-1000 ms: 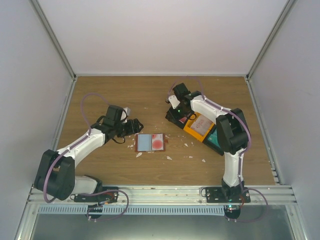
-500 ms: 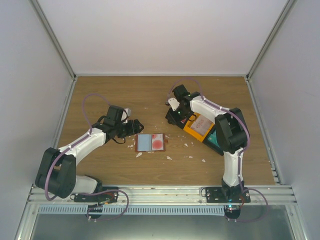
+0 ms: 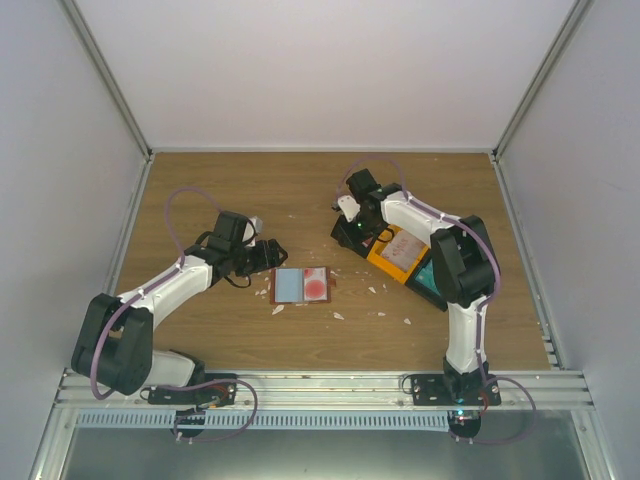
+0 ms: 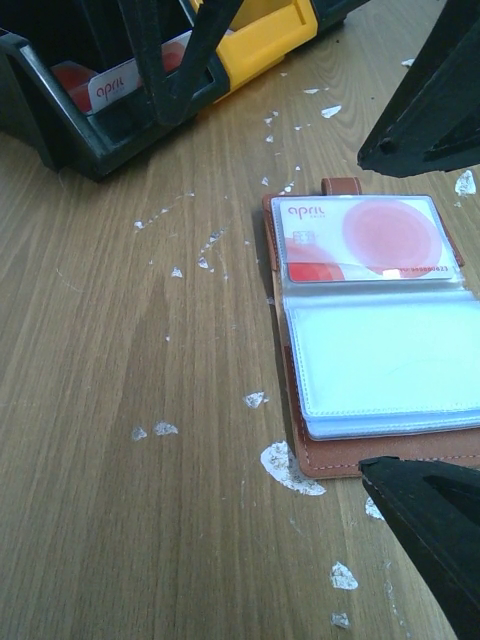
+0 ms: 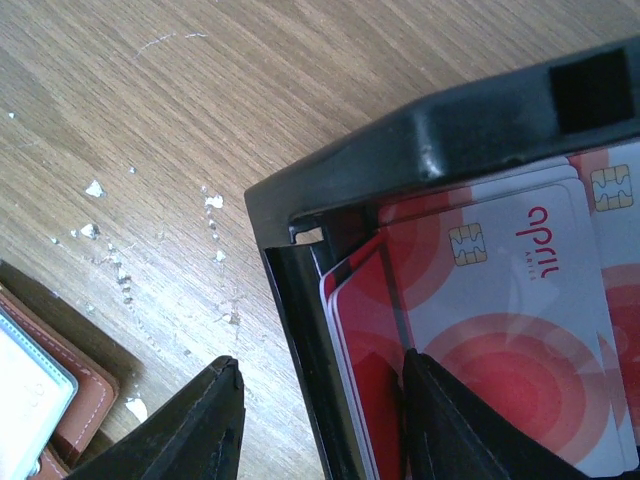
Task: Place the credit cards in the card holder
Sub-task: Pick up the credit card from the storage box.
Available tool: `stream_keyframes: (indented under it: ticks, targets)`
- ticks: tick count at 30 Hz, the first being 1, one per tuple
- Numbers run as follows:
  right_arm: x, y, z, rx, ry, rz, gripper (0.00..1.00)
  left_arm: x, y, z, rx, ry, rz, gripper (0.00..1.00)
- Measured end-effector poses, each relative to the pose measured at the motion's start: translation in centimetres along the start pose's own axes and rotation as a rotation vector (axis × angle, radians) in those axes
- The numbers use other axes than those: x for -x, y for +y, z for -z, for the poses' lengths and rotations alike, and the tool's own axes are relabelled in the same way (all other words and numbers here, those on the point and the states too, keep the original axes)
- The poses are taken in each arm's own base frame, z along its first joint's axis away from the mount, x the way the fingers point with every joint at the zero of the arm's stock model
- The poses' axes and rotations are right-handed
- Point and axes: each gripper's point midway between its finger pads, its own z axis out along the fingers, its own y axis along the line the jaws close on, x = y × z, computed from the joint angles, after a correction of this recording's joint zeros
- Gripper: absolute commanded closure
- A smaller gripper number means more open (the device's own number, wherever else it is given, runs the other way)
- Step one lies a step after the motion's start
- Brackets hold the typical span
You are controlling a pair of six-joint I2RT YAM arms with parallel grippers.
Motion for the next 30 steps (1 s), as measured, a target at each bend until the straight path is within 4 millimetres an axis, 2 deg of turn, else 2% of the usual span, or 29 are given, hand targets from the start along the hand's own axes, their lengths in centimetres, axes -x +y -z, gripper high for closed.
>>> stream_keyframes:
  ticks: [20,30]
  targets:
    - [0.0,-0.5,1.4,-0.008,-0.021,-0.019,0.55,-0.4,0.4,-0.5,0.011,0.021,0.008,0.23]
    - [-0.2,-0.7,1.2,-0.015,-0.016,-0.021,0.53,-0.6,0.6,-0.9,0.014,0.036,0.013,0.24]
